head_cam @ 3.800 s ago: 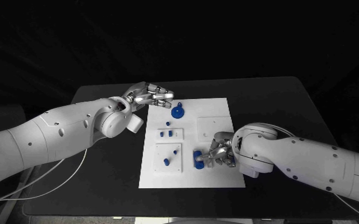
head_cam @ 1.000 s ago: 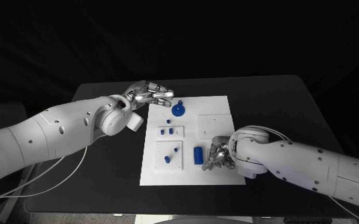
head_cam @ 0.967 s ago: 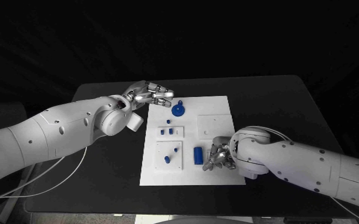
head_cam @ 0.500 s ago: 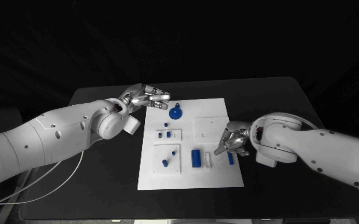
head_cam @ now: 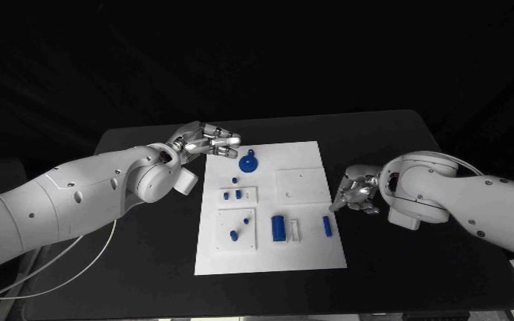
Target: Assemble the parts on the task board
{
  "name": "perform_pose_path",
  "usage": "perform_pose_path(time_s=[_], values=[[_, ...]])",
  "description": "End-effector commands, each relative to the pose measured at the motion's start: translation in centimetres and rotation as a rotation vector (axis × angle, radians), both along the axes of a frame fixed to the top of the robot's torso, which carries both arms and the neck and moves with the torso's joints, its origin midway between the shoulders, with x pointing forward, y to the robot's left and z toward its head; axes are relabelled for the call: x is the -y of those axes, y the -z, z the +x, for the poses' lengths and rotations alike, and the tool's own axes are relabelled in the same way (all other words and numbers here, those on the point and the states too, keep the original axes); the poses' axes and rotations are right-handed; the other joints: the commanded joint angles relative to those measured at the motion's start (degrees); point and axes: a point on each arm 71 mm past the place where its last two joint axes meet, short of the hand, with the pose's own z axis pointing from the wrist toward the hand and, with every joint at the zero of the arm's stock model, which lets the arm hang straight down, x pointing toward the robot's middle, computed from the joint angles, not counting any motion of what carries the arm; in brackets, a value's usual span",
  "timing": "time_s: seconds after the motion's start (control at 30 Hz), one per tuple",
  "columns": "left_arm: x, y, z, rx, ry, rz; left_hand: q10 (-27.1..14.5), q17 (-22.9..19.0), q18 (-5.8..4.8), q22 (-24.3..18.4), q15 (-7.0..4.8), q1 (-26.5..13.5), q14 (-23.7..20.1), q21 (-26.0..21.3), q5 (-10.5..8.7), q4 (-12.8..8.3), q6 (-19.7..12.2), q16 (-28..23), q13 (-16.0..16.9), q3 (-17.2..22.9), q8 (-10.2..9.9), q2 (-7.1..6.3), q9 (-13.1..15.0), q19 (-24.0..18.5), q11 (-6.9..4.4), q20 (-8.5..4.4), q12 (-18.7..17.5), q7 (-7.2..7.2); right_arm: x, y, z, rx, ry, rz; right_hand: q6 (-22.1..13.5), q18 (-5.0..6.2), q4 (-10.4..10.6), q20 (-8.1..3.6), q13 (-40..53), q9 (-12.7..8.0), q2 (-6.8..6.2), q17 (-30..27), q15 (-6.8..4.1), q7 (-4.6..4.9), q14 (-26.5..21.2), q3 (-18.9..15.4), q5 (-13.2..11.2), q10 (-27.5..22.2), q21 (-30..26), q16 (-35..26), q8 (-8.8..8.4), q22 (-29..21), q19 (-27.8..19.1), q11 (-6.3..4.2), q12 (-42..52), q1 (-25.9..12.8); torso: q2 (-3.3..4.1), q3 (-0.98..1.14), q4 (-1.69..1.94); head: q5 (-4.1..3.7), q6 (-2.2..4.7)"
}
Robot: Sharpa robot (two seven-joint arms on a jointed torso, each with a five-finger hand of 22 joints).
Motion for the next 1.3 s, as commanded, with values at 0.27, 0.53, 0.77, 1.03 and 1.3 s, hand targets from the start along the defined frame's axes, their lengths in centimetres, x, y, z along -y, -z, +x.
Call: perform_pose_path(time_s=[0.27,0.53,0.77,1.03,1.3], values=[[0.4,-0.2,-0.1,0.012,0.011,-0.011,-0.6,0.1,0.08,-0.1,0.14,-0.1,-0.3,-0.1,0.28,0.2,-0.1,-0.2,0.1,0.1,0.2,0.21,0.0,-0.3,0.25,0.21,-0.1,0.07,-0.2,2.8,-0.6,-0.018,0.022,-0.165,0.0,-0.19,3.3,0.26,0.3,-1.8,-1.47,0.0,0.38,0.46,-0.2,-0.4,-1.3,1.0,0.3,0.4,0.06,5.5,0.7,0.06,0.4,-1.5,0.04,-0.14,0.2,-0.32,-0.1],[0.5,-0.2,-0.2,0.013,0.01,-0.012,-1.5,0.1,0.13,-0.1,0.2,-0.5,-0.2,-0.1,0.23,0.4,-0.6,-0.2,0.1,0.1,0.2,-0.23,0.0,-0.3,0.53,0.27,-0.1,0.32,-0.7,4.7,-0.9,-0.035,0.02,-0.196,-0.2,-0.27,6.5,0.21,0.9,-1.8,-3.61,0.4,0.38,0.52,-0.2,0.4,-1.5,1.1,0.7,0.9,0.13,5.5,0.7,0.13,0.6,-2.1,0.04,-0.15,0.14,-0.48,-0.37],[0.4,-0.2,-0.2,0.012,0.011,-0.012,-1.5,0.1,0.13,-0.1,0.2,-0.5,-0.2,-0.1,0.23,0.4,-0.6,-0.2,0.1,0.1,0.2,-0.23,0.0,-0.3,0.53,0.27,-0.1,0.32,-1.7,5.4,-0.7,-0.002,0.013,-0.206,0.2,-0.4,9.7,-0.02,1.3,-1.6,-5.22,0.7,0.23,0.48,-0.2,0.9,-1.6,1.4,0.8,0.8,0.14,5.5,0.7,0.04,0.3,-2.4,0.02,-0.12,0.19,-0.42,-0.45],[0.3,-0.2,-0.2,0.01,0.011,-0.011,-1.5,0.2,0.16,-0.1,0.22,-0.6,-0.3,-0.1,0.2,0.5,-0.6,-0.2,0.1,0.4,0.3,-0.35,0.0,-0.3,0.54,0.3,-0.1,0.32,-2.7,5.9,-0.7,0.019,-0.006,-0.215,0.2,-0.42,11.5,-0.08,1.6,-1.4,-6.17,0.7,0.19,0.49,-0.2,1.4,-1.6,1.5,0.7,0.5,0.14,5.5,0.7,0.03,-0.2,-2.2,0.02,-0.18,0.19,-0.26,-0.56],[0.3,-0.2,-0.2,0.005,0.016,-0.012,-1.5,0.2,0.16,-0.1,0.23,-0.7,-0.3,-0.1,0.18,0.6,-0.7,-0.2,0.1,0.5,0.3,-0.38,0.0,-0.4,0.55,0.31,-0.1,0.32,-3.5,7.3,-1.0,0.015,-0.059,-0.278,-0.7,-0.4,9.5,-0.05,1.5,-1.6,-6.17,0.6,0.22,0.76,-0.2,2.8,-1.6,1.2,0.2,0.2,-0.01,5.4,0.6,0.1,-0.7,-0.2,0.03,-0.19,0.21,-0.15,-0.65]])
